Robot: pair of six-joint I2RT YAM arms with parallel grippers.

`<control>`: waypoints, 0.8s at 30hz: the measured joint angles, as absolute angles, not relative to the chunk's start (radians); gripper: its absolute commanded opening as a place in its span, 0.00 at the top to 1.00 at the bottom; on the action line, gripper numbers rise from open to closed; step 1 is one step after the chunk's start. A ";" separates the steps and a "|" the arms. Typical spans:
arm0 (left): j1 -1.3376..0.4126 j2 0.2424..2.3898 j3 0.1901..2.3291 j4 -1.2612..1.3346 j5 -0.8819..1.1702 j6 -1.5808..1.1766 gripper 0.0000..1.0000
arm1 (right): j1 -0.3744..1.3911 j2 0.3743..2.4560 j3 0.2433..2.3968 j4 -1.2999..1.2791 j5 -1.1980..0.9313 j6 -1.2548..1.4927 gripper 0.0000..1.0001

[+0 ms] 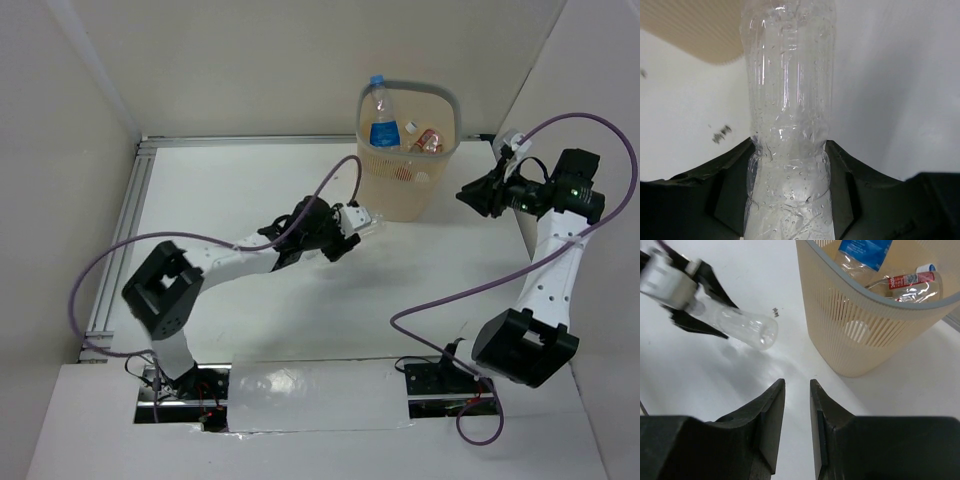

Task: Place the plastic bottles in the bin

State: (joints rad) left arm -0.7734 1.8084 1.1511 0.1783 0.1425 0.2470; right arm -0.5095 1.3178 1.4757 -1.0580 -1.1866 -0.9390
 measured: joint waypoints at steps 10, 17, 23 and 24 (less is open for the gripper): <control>-0.806 1.494 1.373 0.163 0.277 0.141 0.67 | -0.509 1.264 1.417 -1.025 -1.136 -0.868 0.67; -0.693 1.599 1.568 0.337 0.314 -0.081 0.64 | -0.509 1.236 1.374 -1.015 -1.117 -0.858 0.66; -0.680 1.891 1.896 0.529 0.337 -0.324 0.62 | -0.509 1.228 1.327 -1.026 -1.089 -0.904 0.63; -0.680 1.940 1.959 0.532 0.337 -0.353 0.61 | -0.508 1.227 1.315 -1.026 -1.082 -0.918 0.63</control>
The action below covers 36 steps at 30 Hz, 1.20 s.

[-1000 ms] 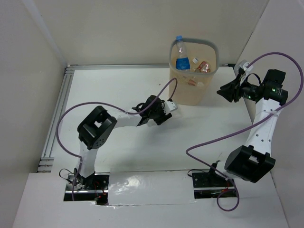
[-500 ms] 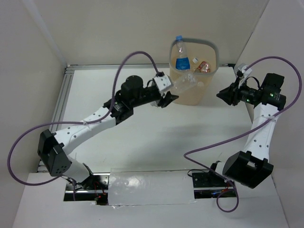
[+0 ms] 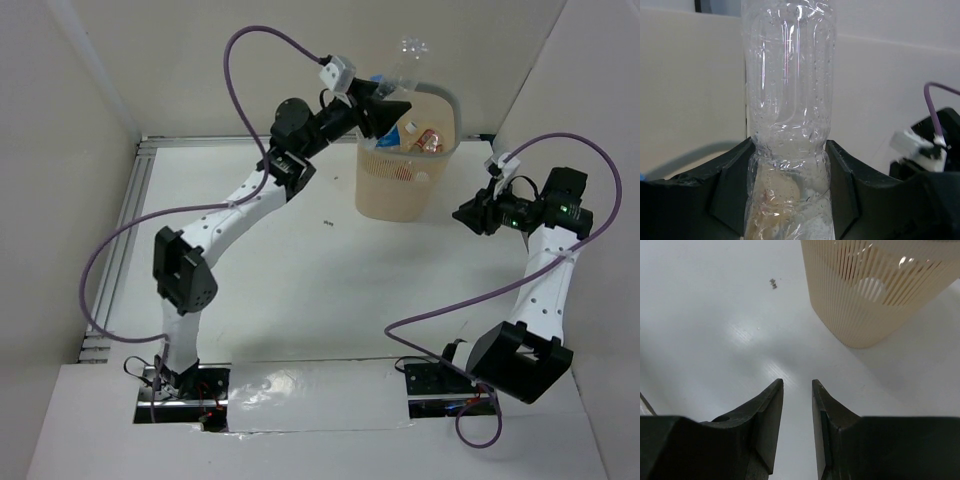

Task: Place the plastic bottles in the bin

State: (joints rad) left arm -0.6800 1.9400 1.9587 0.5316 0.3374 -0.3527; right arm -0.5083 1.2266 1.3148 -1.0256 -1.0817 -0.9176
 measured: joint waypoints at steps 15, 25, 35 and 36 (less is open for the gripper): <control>-0.680 2.259 2.210 0.624 0.095 -0.534 0.52 | -0.433 1.177 1.171 -1.070 -0.992 -1.012 0.58; -0.682 2.334 2.292 0.573 -0.020 -0.553 0.17 | -0.422 1.165 1.135 -1.074 -0.970 -1.012 0.41; -0.668 2.331 2.267 0.542 -0.047 -0.558 0.00 | -0.412 1.145 1.119 -1.078 -0.960 -1.013 0.36; -0.666 2.323 2.242 0.542 -0.047 -0.557 0.00 | -0.412 1.144 1.119 -1.078 -0.960 -1.013 0.35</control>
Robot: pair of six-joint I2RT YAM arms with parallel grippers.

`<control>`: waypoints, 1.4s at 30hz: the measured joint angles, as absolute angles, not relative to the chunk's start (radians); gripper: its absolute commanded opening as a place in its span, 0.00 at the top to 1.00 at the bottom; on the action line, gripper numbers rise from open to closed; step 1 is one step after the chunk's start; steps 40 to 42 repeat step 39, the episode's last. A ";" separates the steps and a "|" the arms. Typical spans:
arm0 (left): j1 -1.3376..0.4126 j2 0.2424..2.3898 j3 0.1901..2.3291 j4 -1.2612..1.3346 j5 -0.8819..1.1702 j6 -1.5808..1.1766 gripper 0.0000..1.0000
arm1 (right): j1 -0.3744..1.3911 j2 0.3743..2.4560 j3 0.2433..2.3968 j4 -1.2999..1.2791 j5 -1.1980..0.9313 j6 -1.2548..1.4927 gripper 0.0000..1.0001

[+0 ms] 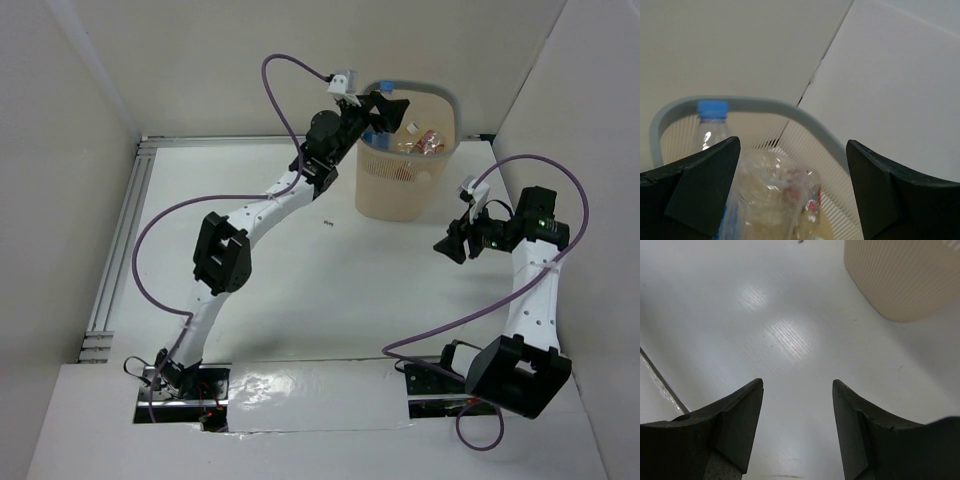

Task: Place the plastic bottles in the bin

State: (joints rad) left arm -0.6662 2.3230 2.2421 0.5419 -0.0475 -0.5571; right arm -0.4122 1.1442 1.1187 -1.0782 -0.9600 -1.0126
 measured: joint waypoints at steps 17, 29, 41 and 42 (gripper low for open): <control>-0.646 1.380 1.432 0.368 0.018 -0.418 0.00 | -0.412 1.111 1.085 -1.001 -0.922 -0.830 0.01; -0.646 0.888 0.898 -0.012 0.052 -0.436 0.00 | -0.412 1.109 1.041 -0.763 -0.738 -0.385 0.01; -0.650 0.687 0.778 -0.164 0.045 -0.483 0.00 | -0.412 1.106 0.991 -0.710 -0.720 -0.270 0.01; -0.650 0.687 0.778 -0.164 0.045 -0.483 0.00 | -0.412 1.106 0.991 -0.710 -0.720 -0.270 0.01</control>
